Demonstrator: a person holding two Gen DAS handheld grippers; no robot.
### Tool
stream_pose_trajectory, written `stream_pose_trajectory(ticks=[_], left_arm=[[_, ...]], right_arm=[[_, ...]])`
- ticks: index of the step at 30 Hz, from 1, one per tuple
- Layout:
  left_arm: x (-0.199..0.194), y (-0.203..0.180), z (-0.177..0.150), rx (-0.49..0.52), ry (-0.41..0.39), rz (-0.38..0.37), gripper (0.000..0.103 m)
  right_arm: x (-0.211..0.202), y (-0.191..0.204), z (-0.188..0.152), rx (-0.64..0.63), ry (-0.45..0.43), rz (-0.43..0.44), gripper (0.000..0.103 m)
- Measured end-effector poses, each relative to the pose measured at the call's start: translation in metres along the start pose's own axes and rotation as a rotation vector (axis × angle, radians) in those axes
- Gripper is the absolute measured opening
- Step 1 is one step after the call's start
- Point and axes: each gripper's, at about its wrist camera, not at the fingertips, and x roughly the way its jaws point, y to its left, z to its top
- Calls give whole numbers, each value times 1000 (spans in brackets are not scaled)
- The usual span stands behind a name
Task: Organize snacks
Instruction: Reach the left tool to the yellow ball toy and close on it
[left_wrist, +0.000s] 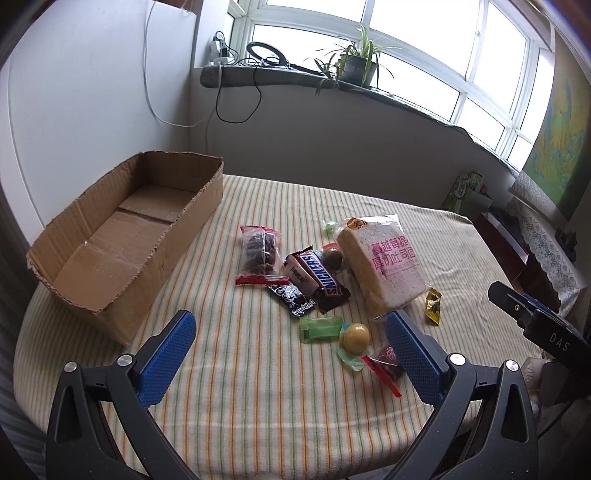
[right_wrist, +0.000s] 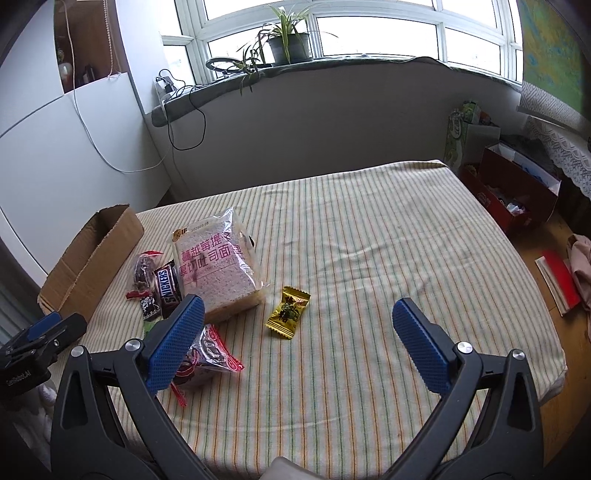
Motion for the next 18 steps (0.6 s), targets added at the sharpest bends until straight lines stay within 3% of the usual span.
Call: stream_pose_trajectory(ticks=[7,10,13,15,18], left_arm=[[12,1,-7,-10,44,-41,102],[16,-2,-12,0,64,-62,97],[19,-4,-18,19,83,-80,90],[22,-5,-20,23,95,-88,80],[26,-3,-24,23,107,-101,71]], right_arm=[[13,-8,2,13,78,102,103],[20,-8,-4,19,116,143,103],[22,-5,-10,8,126,134,103],[21,-2,-13,0,130,141,102],[18,5,-18,-11,144,164,94]])
